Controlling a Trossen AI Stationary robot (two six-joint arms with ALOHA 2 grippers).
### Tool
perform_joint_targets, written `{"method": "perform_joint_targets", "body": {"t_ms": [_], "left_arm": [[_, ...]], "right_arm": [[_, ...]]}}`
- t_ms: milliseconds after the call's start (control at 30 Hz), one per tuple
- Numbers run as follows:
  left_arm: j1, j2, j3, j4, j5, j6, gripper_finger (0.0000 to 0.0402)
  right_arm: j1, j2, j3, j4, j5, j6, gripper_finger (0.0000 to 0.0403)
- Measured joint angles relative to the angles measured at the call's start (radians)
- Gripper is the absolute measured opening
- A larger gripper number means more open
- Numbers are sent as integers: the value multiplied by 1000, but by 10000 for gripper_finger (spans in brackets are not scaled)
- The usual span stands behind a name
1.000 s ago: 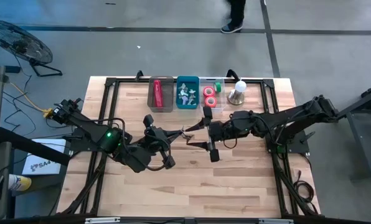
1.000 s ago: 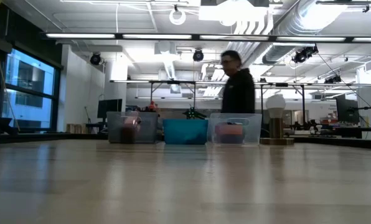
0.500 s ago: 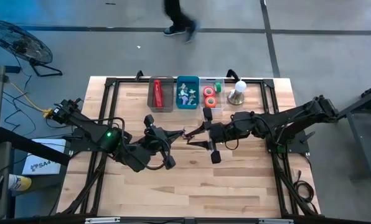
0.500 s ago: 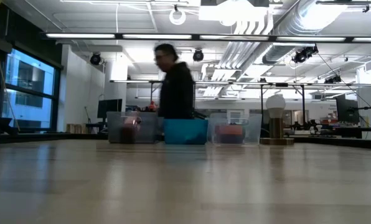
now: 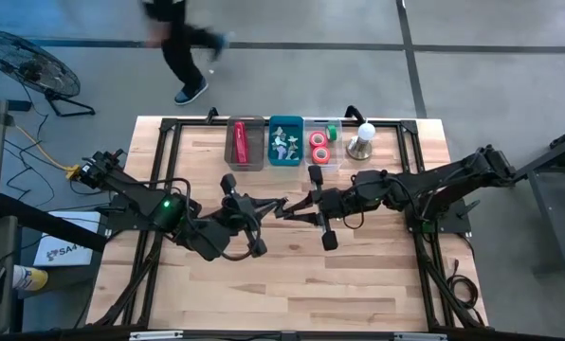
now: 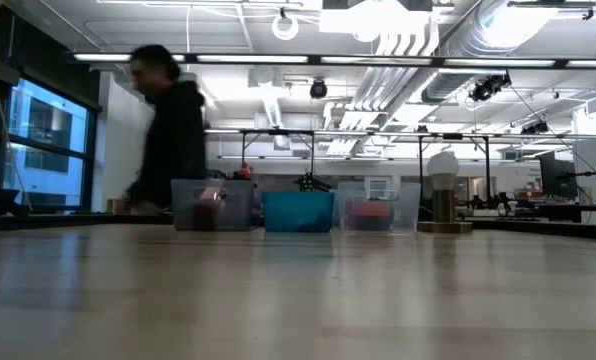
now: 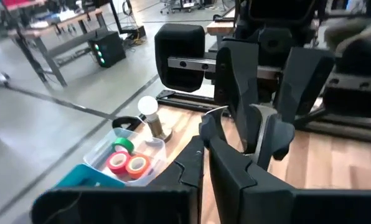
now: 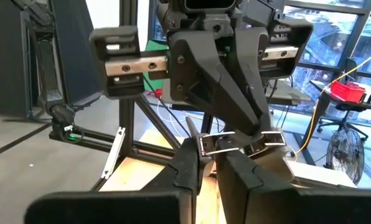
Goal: Pick and place Stapler, Stapler remover, tape
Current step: Put the black staple remover into the blue bin
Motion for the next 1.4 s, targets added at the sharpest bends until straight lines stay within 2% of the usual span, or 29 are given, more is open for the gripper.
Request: {"method": "perform_joint_targets", "body": {"t_ms": [133, 300, 567, 767, 1133, 1267, 1400], "left_arm": [[0, 0, 0, -1, -3, 76, 40], [-2, 0, 0, 3, -40, 139, 91], [-2, -4, 0, 3, -66, 219, 156], [-2, -53, 0, -12, -139, 231, 163], [-2, -216, 2, -197, -134, 211, 163], [-1, -270, 2, -341, -134, 138, 163], [-1, -331, -10, -560, -133, -38, 163]], "right_arm": [[0, 0, 0, 0, 3, 3, 29], [-2, 0, 0, -5, 38, 3, 29], [-49, 0, 0, -87, 62, 48, 29], [-114, 0, 0, -127, 59, 93, 29], [-261, 0, 0, -192, 57, 138, 29], [-330, 0, 0, -198, 60, 166, 29], [-398, 10, 0, -190, 62, 189, 29]]}}
